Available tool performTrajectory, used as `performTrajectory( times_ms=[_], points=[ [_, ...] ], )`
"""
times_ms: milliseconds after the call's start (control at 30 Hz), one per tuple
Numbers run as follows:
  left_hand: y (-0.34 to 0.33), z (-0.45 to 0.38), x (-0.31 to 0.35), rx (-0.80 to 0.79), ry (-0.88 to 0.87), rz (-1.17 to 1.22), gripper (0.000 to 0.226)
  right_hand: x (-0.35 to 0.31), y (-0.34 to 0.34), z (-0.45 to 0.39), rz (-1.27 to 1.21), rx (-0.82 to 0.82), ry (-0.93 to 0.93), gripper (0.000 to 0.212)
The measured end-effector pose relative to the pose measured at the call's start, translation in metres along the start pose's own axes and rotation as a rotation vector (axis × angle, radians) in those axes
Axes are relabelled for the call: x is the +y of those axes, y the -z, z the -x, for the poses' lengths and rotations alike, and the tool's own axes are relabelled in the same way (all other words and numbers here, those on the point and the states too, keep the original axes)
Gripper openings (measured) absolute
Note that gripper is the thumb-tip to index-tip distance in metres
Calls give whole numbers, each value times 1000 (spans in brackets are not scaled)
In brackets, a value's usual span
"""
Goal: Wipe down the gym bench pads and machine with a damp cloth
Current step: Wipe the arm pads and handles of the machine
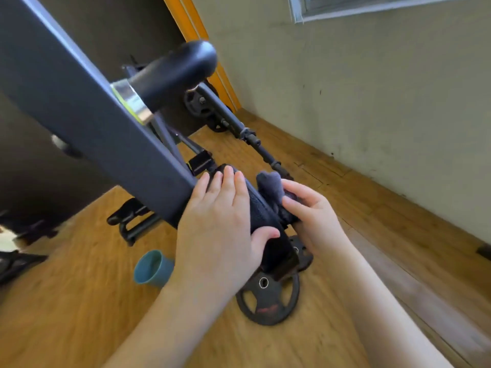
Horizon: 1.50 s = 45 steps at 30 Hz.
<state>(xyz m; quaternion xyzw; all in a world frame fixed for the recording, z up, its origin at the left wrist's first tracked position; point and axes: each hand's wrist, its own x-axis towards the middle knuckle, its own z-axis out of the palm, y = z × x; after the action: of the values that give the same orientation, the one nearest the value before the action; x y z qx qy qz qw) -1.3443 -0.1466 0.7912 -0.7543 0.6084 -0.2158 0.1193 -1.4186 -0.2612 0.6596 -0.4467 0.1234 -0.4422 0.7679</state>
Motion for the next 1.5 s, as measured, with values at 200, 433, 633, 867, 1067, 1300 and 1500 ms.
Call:
performTrajectory(
  times_ms=[200,433,633,867,1067,1300,1500],
  points=[
    [32,-19,-4,-94,-30,-215,85,-22,36,-28,59,369,67,36],
    [39,-50,-12,-333,-109,-462,106,-27,-19,-30,271,-9,93,34],
    [33,-50,-10,-375,75,-327,86,29,0,5,363,109,70,42],
    [19,-63,-23,-322,64,-370,105,-18,-6,-20,245,38,2,24],
    [14,-61,-30,-284,66,-355,104,20,-26,-4,496,76,233,30],
    [13,-56,-28,-231,-8,-389,113,48,10,10,527,338,-19,35],
    [19,-47,-17,-228,-31,-364,115,-13,-36,0,497,102,450,21]
  ],
)
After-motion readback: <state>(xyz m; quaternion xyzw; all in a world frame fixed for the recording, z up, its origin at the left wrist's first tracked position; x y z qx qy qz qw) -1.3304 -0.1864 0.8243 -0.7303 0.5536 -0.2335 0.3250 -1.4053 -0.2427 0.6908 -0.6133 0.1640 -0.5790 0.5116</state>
